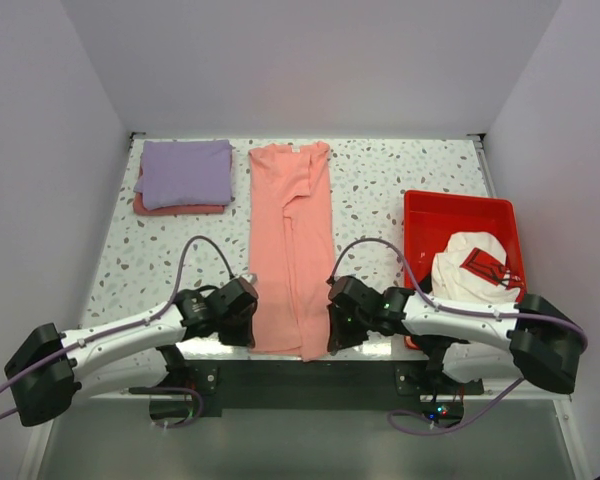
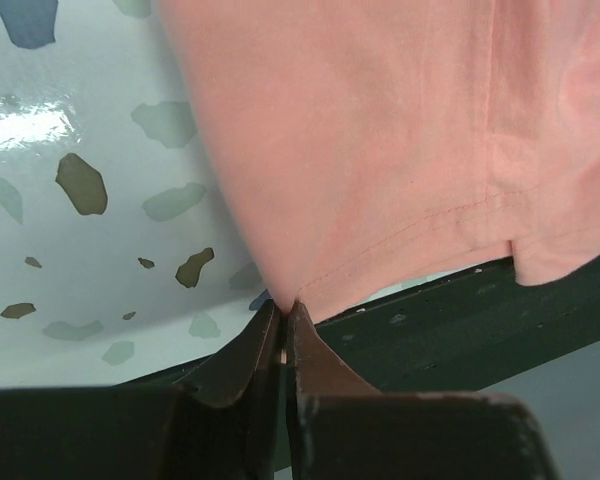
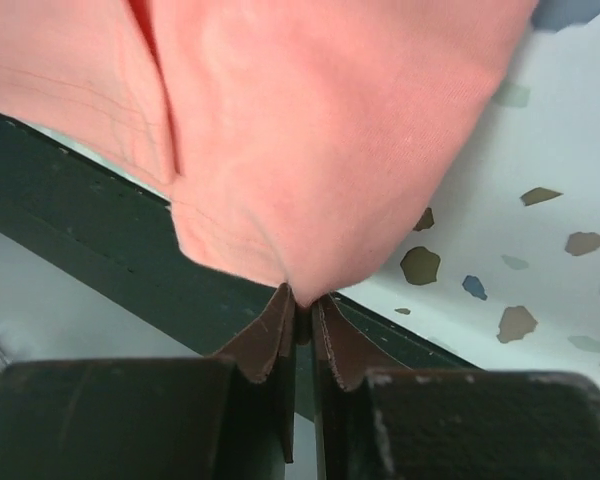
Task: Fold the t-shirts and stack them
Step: Fold the tshirt
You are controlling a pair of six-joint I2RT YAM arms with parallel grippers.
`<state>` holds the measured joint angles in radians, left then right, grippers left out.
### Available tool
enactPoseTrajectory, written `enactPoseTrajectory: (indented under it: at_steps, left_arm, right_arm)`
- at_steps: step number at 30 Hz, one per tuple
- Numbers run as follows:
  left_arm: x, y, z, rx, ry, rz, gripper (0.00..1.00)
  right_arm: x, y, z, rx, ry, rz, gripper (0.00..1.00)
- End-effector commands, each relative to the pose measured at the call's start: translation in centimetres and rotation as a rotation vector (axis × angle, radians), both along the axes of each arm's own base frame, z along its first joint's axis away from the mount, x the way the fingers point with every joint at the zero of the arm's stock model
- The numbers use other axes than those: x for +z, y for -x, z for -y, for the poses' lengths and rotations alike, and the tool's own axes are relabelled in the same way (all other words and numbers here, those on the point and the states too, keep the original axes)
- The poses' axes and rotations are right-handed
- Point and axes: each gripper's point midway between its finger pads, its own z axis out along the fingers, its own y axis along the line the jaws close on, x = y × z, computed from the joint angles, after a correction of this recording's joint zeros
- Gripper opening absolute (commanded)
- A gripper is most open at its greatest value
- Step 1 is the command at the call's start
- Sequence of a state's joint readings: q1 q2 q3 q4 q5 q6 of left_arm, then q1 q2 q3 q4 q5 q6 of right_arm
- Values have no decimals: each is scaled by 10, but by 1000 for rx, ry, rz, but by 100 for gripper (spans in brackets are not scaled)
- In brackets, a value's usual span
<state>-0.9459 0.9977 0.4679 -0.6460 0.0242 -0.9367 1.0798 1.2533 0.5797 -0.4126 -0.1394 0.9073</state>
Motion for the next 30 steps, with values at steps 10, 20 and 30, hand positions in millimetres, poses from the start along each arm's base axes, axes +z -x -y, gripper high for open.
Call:
enactPoseTrajectory:
  at_steps: [10,20,30]
  left_arm:
    - [48,-46,3,102,-51,182,0]
    - [95,-136,16,233,72,369,0]
    - [127,-206,16,296,110,510,0]
  right_arm:
    - [64,-72,11,-62,26,263,2]
    - [99,-138,-12,-60,10,416,2]
    - [126,-216,-23,-131,24,546,2]
